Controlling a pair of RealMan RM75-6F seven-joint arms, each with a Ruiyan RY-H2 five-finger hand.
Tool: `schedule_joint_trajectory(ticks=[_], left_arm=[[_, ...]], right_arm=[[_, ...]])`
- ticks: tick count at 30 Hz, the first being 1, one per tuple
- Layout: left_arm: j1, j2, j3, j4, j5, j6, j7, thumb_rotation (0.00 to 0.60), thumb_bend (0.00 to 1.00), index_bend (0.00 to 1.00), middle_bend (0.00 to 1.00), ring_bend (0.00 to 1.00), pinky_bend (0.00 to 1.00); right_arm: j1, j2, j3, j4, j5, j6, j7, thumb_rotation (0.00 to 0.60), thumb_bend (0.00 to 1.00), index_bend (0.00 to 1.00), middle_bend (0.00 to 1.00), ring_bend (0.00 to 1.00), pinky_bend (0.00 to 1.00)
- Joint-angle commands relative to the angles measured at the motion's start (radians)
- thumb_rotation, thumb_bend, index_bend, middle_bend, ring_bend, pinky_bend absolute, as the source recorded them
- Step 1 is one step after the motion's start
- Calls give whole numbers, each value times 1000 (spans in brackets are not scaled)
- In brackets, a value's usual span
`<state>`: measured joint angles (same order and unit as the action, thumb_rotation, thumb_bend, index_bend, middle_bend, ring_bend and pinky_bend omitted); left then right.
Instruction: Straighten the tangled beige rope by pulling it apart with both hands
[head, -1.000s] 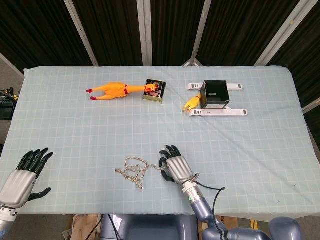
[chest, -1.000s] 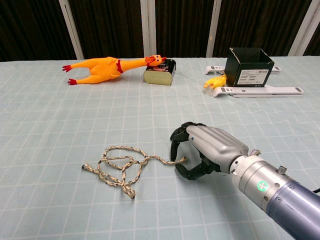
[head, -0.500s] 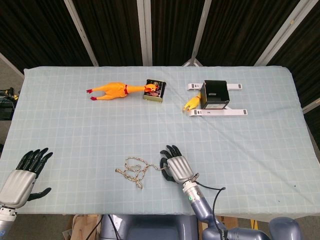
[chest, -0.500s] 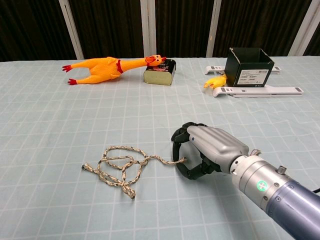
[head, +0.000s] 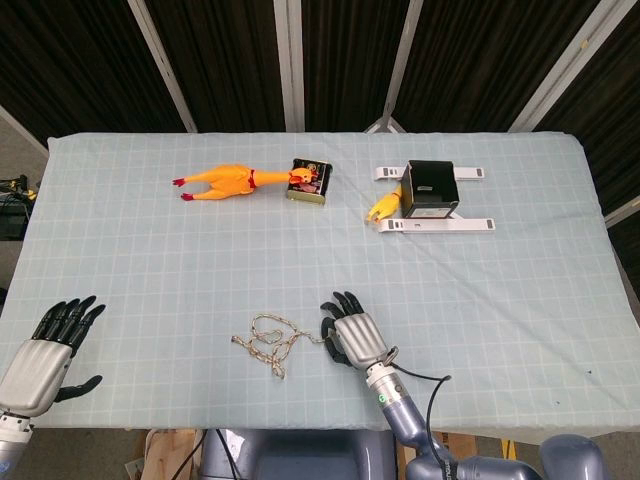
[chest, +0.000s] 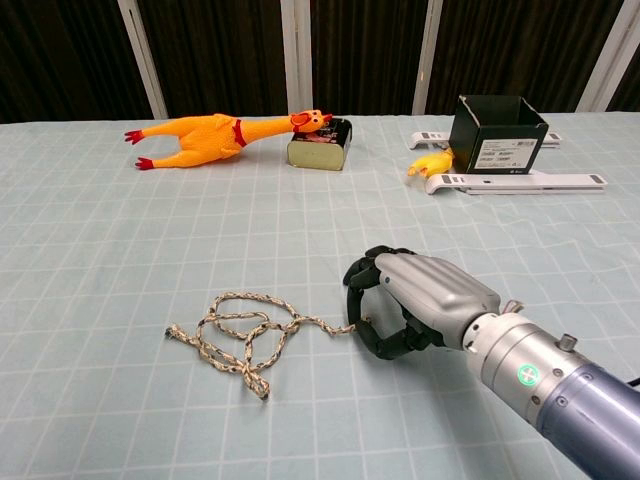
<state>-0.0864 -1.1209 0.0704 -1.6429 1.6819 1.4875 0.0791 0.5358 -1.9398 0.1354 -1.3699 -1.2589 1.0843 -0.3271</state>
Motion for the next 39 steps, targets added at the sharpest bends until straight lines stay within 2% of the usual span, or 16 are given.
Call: schedule_joint_trajectory(ticks=[1, 10, 15, 18, 26, 32, 39], left_arm=[[0, 0, -1, 0, -3, -1, 1, 600, 43, 64, 0, 0, 0], [-1, -3, -7, -13, -13, -5, 17, 600, 44, 91, 0, 0, 0], [-13, 10, -15, -47, -31, -28, 42, 600, 55, 182, 0, 0, 0], [-31, 25, -26, -74, -33, -49, 87, 600, 95, 244, 0, 0, 0], [-156, 56, -89, -201, -131, -243, 255, 600, 199, 355, 51, 0, 0], [-270, -26, -134, -213, -212, -388, 420, 600, 232, 402, 70, 0, 0], [-352, -181, -148, -157, -293, -464, 564, 600, 274, 446, 94, 0, 0]], right_arm=[[-4, 10, 3, -9, -2, 7, 6, 600, 562, 589, 252, 36, 0], [-14, 55, 11, -49, -9, 24, 21, 600, 562, 594, 254, 36, 0], [-20, 85, 19, -69, -9, 33, 32, 600, 562, 595, 254, 36, 0], [-22, 103, 24, -84, -7, 37, 35, 600, 562, 595, 254, 36, 0], [-30, 136, 23, -123, 1, 42, 38, 600, 561, 598, 254, 36, 0], [-38, 144, 11, -135, 6, 45, 41, 600, 562, 604, 256, 36, 0], [-46, 155, 8, -139, 10, 48, 51, 600, 561, 606, 258, 36, 0]])
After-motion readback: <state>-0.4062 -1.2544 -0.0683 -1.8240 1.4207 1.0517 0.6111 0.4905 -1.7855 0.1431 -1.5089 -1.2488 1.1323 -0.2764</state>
